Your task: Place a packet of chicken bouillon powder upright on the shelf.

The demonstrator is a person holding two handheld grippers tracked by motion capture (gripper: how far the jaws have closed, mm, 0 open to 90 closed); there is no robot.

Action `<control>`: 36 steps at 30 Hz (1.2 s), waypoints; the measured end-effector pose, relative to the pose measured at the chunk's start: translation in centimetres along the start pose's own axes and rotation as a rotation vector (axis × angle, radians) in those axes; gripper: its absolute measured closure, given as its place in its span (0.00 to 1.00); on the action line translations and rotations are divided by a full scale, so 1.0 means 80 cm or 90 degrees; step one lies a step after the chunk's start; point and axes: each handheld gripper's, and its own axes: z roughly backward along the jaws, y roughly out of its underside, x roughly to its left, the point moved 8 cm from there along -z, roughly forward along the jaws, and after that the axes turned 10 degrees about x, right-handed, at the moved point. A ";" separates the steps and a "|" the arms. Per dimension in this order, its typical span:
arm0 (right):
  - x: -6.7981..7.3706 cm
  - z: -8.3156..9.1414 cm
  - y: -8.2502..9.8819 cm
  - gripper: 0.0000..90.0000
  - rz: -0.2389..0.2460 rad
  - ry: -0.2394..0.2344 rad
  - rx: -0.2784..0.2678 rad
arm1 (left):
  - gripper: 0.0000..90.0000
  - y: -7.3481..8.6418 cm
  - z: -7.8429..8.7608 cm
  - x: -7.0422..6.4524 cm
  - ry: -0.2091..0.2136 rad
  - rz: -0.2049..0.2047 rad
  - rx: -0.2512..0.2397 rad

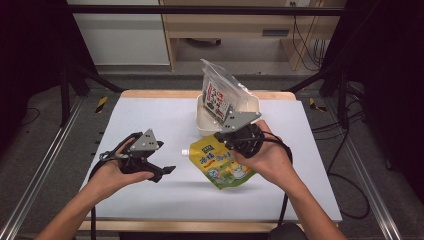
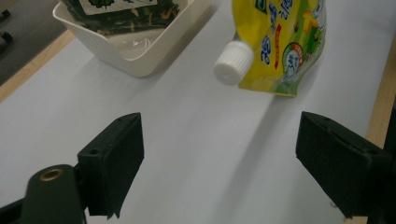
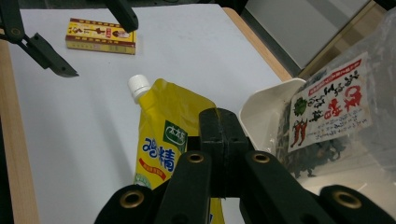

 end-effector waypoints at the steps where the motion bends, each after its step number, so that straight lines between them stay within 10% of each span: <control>1: 0.001 -0.001 -0.002 1.00 0.003 -0.003 -0.002 | 0.18 -0.003 0.000 -0.001 0.000 -0.009 0.003; 8: 0.010 -0.005 -0.012 1.00 0.022 -0.019 -0.013 | 0.21 -0.022 -0.008 -0.008 0.005 -0.058 0.024; 23: 0.021 -0.005 -0.024 1.00 0.047 -0.045 -0.031 | 0.38 -0.040 -0.034 0.013 0.032 -0.061 0.036; 36: 0.020 -0.003 -0.018 1.00 0.045 -0.045 -0.035 | 0.76 -0.044 -0.036 0.012 0.084 -0.072 0.059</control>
